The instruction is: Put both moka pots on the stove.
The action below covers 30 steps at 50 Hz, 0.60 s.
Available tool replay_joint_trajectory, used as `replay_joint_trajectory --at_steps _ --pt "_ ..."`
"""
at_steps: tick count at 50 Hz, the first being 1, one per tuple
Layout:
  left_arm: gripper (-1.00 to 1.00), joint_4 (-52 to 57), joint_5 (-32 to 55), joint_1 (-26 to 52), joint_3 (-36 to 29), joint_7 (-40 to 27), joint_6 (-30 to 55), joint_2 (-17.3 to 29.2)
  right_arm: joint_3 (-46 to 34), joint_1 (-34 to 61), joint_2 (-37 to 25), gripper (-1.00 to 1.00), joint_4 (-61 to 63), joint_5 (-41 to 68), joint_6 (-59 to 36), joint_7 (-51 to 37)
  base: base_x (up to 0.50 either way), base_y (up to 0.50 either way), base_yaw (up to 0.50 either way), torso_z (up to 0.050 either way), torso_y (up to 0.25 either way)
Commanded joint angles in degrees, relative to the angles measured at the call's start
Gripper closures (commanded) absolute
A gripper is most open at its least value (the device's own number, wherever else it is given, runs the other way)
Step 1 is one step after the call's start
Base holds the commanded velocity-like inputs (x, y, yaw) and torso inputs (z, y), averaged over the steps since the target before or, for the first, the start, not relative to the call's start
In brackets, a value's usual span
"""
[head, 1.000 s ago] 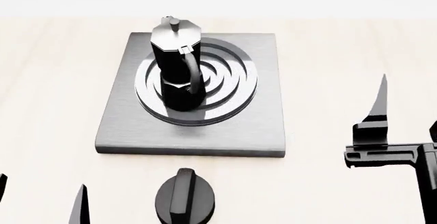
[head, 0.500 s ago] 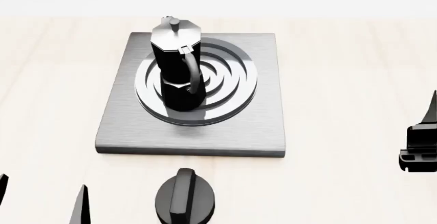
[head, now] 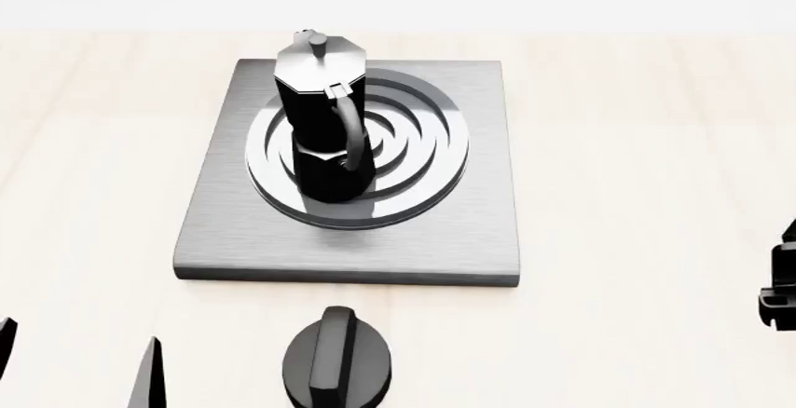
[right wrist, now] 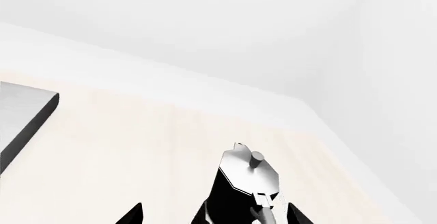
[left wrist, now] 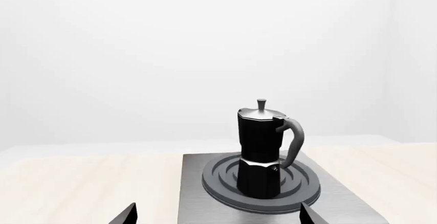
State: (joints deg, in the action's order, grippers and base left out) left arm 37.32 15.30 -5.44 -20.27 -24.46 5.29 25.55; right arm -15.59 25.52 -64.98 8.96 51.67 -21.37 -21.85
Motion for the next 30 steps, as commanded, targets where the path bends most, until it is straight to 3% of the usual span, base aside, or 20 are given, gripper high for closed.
replay_joint_trajectory --at_steps 1,30 --pt "-1.0 -0.2 0.1 0.0 -0.1 -0.1 -0.2 0.1 -0.8 0.9 -0.1 -1.0 -1.5 -0.1 -1.6 1.2 0.0 0.0 0.0 0.0 0.0" --pt "-1.0 -0.2 0.3 0.3 -0.5 -0.4 0.0 0.3 -5.5 12.4 4.2 -1.0 -17.5 -4.4 -6.8 10.5 0.0 0.0 0.0 0.0 0.0"
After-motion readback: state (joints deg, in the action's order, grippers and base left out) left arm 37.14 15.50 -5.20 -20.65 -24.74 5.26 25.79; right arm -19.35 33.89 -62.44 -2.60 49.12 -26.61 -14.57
